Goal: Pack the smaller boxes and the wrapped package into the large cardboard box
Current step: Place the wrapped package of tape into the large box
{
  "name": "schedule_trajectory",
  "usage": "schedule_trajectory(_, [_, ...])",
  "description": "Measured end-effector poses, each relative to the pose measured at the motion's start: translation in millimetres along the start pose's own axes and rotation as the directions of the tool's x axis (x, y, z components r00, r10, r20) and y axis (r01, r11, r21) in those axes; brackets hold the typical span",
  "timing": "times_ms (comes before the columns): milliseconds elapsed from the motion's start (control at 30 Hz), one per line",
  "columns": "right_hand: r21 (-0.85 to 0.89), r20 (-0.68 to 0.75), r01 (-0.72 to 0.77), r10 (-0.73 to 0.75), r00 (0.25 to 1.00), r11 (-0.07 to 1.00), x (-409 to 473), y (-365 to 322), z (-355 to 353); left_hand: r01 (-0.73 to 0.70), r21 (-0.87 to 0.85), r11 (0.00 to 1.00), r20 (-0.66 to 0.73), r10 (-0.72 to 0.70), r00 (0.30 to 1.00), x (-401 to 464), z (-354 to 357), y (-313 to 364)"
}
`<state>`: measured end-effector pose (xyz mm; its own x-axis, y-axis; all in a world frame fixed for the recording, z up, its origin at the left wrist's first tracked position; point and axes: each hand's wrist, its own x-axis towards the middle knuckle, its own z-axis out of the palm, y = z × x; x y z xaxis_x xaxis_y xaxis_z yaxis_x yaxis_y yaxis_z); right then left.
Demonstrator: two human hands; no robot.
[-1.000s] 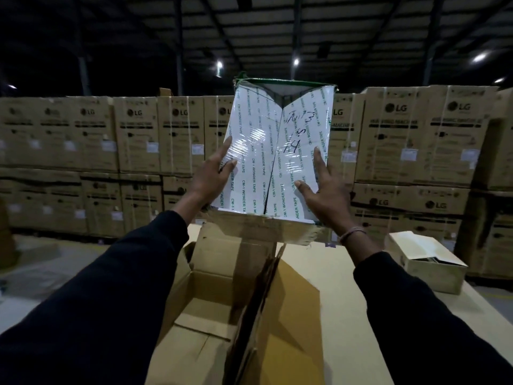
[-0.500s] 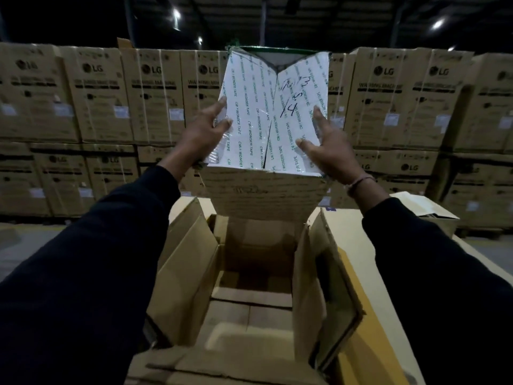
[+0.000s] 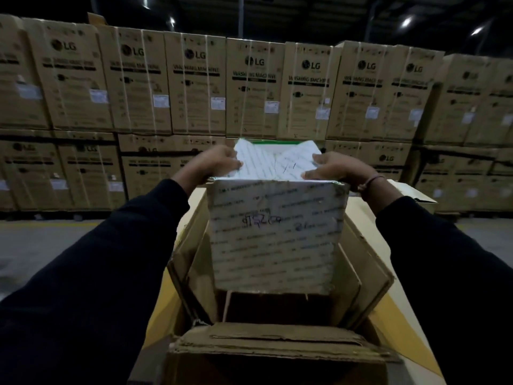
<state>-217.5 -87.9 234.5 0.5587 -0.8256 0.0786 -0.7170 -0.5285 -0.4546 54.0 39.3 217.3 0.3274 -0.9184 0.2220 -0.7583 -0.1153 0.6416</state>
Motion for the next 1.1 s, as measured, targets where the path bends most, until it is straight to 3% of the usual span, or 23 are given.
schedule_trajectory(167, [-0.124,0.106,-0.042,0.055,0.993,0.991,1.9,16.3,42.9,0.043,0.04,0.998,0.109,-0.047,0.993,1.6,36.7,-40.2])
schedule_trajectory(333, [-0.089,0.128,-0.063,0.074,0.989,0.994,7.5,30.1,62.1,0.076,-0.03,0.997,0.098,-0.073,0.992,3.7,57.4,-61.3])
schedule_trajectory(533, [-0.155,0.131,-0.069,0.089,0.987,0.986,9.5,46.2,92.9,0.085,0.122,0.989,0.142,-0.102,0.985,-0.3,88.3,-80.9])
schedule_trajectory(700, [-0.079,0.25,-0.063,0.081,0.965,0.995,-9.6,79.1,154.7,0.072,0.177,0.982,0.177,-0.104,0.979,-34.3,141.2,-116.4])
schedule_trajectory(867, [-0.079,0.154,-0.079,0.091,0.984,0.994,-26.3,123.4,177.4,0.037,0.293,0.955,0.145,-0.083,0.986,-39.4,168.1,-105.9])
schedule_trajectory(1100, [-0.101,0.097,-0.06,0.07,0.993,0.993,-25.9,127.3,180.8,0.04,0.331,0.943,0.132,-0.088,0.987,-36.0,171.9,-106.4])
